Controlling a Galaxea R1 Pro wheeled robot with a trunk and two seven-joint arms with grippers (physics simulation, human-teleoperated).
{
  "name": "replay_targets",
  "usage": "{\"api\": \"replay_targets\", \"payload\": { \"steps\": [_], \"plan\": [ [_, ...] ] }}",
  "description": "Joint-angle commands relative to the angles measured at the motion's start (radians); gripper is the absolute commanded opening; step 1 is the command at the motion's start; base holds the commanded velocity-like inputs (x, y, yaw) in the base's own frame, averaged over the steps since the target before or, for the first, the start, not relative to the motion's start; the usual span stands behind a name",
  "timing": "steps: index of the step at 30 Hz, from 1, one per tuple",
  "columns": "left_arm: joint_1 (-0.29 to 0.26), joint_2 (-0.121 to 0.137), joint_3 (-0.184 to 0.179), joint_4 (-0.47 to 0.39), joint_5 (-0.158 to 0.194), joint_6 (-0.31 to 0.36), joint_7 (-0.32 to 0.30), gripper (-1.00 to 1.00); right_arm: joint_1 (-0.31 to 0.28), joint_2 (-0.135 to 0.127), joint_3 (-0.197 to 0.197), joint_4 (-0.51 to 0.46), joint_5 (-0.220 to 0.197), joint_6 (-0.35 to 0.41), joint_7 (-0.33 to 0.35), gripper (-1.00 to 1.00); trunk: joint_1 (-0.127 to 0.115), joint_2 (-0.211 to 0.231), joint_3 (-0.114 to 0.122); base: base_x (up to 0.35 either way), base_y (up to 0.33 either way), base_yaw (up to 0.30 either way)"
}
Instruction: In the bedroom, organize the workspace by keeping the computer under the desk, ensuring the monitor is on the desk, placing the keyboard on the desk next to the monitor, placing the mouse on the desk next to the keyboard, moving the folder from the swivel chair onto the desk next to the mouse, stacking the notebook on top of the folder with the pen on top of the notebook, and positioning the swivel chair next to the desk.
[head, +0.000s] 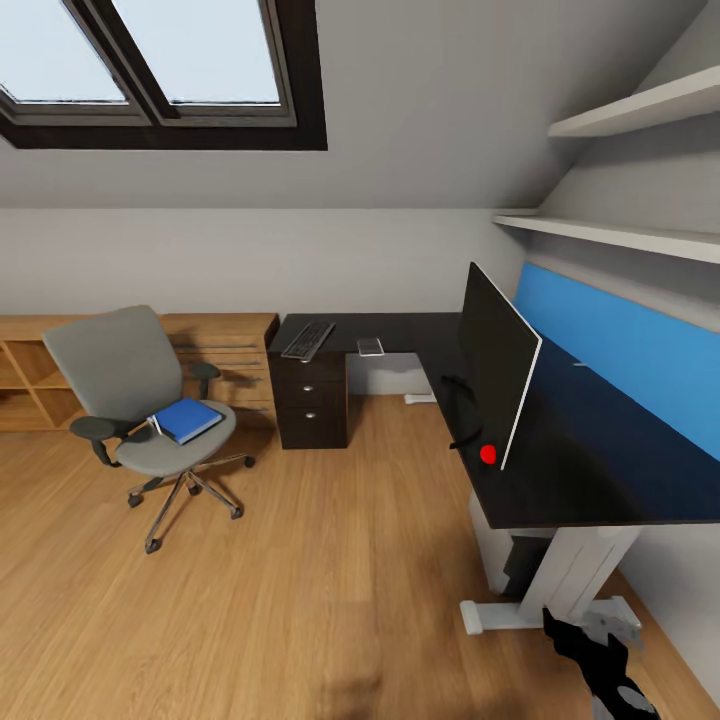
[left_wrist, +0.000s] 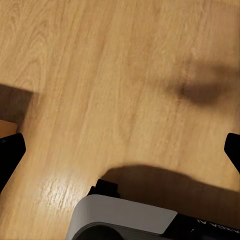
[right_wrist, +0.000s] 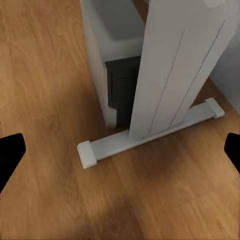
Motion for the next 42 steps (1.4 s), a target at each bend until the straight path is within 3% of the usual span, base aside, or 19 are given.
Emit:
{"api": "replay_targets", "payload": {
  "steps": [1, 6, 12, 15, 20, 25, 42],
  "plan": [
    [-0.001, 0.000, -0.002, 0.000, 0.001, -0.003, 0.004, 1.00, 0.002, -0.002, 0.002, -0.019, -0.009, 0.016, 0.001, 1.00, 0.000, -0.001, -0.001, 0.000, 0.000, 0.000],
    [-0.001, 0.000, -0.002, 0.000, 0.001, -0.002, 0.004, 1.00, 0.020, -0.009, 0.001, -0.126, -0.010, 0.091, 0.000, 1.00, 0.000, -0.001, -0.001, 0.000, 0.000, 0.000],
    [-0.001, 0.000, -0.002, 0.000, 0.002, -0.002, 0.004, 1.00, 0.035, -0.020, -0.035, -0.234, -0.013, 0.186, -0.001, 1.00, 0.000, -0.001, -0.001, 0.000, 0.000, 0.000],
    [-0.001, 0.000, -0.002, 0.000, 0.002, -0.002, 0.004, 1.00, 0.065, -0.031, -0.081, -0.352, -0.015, 0.291, -0.002, 1.00, 0.000, -0.001, -0.001, 0.000, 0.000, 0.000],
    [-0.001, -0.001, -0.001, 0.000, 0.002, -0.002, 0.004, 1.00, 0.129, -0.036, -0.121, -0.564, -0.014, 0.445, -0.002, 1.00, 0.000, -0.001, -0.001, 0.000, 0.000, 0.000],
    [-0.001, -0.002, -0.001, 0.000, 0.002, -0.002, 0.004, 1.00, 0.168, -0.036, -0.133, -0.703, -0.014, 0.516, -0.003, 1.00, 0.000, -0.001, -0.001, 0.000, 0.000, 0.000],
    [-0.001, -0.004, -0.001, 0.000, 0.002, -0.004, 0.002, 1.00, 0.183, -0.021, -0.145, -0.948, -0.008, 0.554, -0.001, 1.00, 0.000, -0.001, -0.001, 0.000, 0.000, 0.000]
  ]
}}
